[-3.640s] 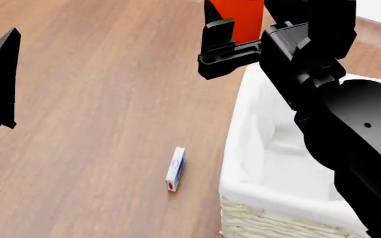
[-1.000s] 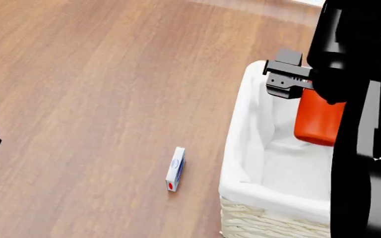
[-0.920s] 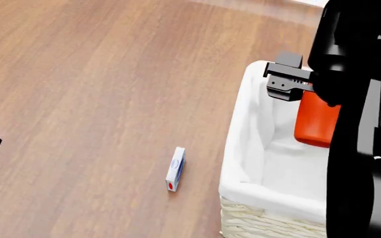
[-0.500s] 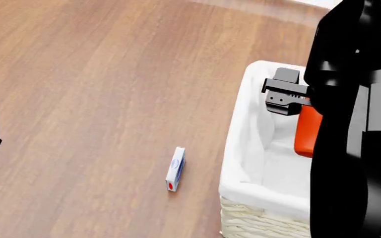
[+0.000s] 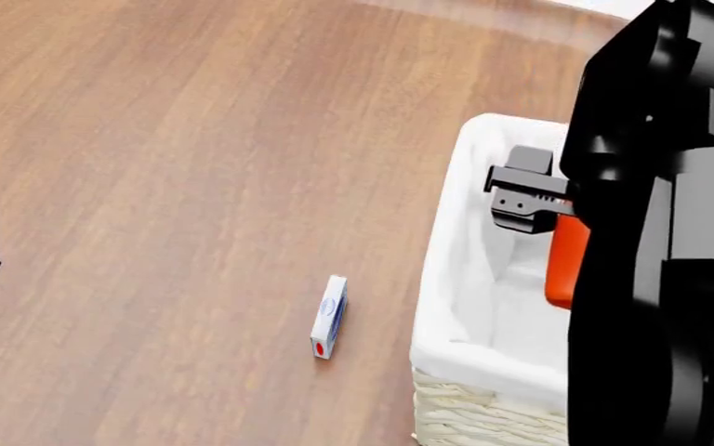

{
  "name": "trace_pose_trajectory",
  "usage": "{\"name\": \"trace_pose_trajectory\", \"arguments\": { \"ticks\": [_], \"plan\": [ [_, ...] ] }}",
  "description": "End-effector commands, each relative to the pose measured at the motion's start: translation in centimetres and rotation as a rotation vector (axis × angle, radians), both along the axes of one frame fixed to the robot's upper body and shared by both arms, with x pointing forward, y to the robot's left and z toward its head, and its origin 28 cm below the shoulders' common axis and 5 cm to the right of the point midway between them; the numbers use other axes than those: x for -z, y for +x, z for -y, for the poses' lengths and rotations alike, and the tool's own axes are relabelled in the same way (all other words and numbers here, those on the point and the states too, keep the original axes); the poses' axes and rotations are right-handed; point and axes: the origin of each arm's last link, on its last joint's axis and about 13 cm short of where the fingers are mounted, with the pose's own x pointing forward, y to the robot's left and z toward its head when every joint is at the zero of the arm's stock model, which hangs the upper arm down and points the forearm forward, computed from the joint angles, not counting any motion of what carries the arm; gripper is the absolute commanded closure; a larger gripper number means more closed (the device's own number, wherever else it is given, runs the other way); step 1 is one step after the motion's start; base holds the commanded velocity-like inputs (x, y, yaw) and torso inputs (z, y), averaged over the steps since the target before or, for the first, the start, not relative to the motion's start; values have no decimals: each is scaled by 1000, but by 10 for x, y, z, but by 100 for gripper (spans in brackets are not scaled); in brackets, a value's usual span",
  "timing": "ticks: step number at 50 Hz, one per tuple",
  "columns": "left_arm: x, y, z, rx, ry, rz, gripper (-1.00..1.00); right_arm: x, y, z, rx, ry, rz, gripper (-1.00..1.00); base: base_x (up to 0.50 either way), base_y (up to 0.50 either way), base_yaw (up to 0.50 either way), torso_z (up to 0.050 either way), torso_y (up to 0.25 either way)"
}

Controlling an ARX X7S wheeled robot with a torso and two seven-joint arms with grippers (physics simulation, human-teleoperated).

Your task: Pick up the ketchup, and put it in the basket.

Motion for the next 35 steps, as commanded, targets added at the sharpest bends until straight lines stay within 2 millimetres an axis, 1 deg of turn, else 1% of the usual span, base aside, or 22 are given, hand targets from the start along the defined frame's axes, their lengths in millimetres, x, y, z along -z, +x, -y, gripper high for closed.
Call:
{"name": "trace_pose_trajectory", "arguments": {
  "ticks": [1,35],
  "plan": [
    [0,0,-1,-3,-2,-1,-100,3,0,0,-2,-6,-3,100,0,0,0,0,0],
    [1,0,0,2,-8,-8,-100,21,2,1,-14,-9,-27,100,0,0,0,0,0]
  ]
}}
